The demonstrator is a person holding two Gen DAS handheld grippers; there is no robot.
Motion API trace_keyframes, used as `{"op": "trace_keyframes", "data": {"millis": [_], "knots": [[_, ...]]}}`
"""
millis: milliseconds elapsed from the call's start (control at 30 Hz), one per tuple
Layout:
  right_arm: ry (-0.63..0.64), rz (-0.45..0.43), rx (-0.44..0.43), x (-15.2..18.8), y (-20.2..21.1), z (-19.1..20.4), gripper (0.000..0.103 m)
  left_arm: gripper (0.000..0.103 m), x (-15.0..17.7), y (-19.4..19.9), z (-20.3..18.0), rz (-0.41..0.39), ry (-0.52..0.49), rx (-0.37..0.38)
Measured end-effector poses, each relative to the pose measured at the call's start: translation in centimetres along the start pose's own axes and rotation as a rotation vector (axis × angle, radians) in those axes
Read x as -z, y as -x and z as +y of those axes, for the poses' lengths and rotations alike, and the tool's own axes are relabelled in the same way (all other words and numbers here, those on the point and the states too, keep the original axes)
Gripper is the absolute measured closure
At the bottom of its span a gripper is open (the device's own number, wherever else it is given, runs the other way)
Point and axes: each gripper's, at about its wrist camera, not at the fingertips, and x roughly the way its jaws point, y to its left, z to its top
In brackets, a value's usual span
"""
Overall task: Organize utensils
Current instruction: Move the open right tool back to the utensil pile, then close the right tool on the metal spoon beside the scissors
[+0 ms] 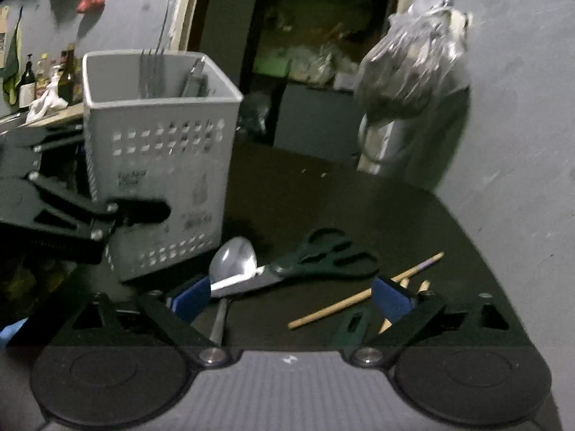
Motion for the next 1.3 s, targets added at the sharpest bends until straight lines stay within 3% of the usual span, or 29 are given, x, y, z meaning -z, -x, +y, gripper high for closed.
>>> {"op": "trace_keyframes", "data": {"millis": [133,367,600,767,900,1067,1167,1300], "knots": [[-0.003,0.074,-0.082,0.3,-1.9,0.1,0.004,0.024,-0.1,0.1,0.0,0.002,-0.003,0.0],[-0.008,0.122,-0.124,0.4,-3.0,0.4,0.002,0.023,-0.1,0.0,0.0,0.001,-0.005,0.001],[0.029,0.097,-0.126,-0.5,-3.0,0.4,0.002,0.023,-0.1,0.0,-0.1,0.002,-0.005,0.001],[0.058,0.062,-0.229,-2.6,-4.4,-0.8,0.002,0.023,-0.1,0.0,-0.1,0.002,-0.004,0.0],[0.01,0.067,-0.377,-3.9,-6.5,-2.2,0.017,0.023,-0.1,0.0,-0.1,0.002,-0.005,0.0],[-0.021,0.094,-0.488,-4.3,-8.4,-3.2,0.027,0.023,-0.1,0.0,-0.1,0.002,-0.005,-0.002],[-0.031,0.115,-0.5,-4.0,-9.4,-3.9,0.035,0.023,-0.2,0.0,-0.1,0.002,-0.003,-0.002],[-0.013,0.123,-0.484,-3.4,-9.2,-3.7,0.06,0.023,-0.1,0.0,-0.1,0.002,-0.004,-0.002]]}}
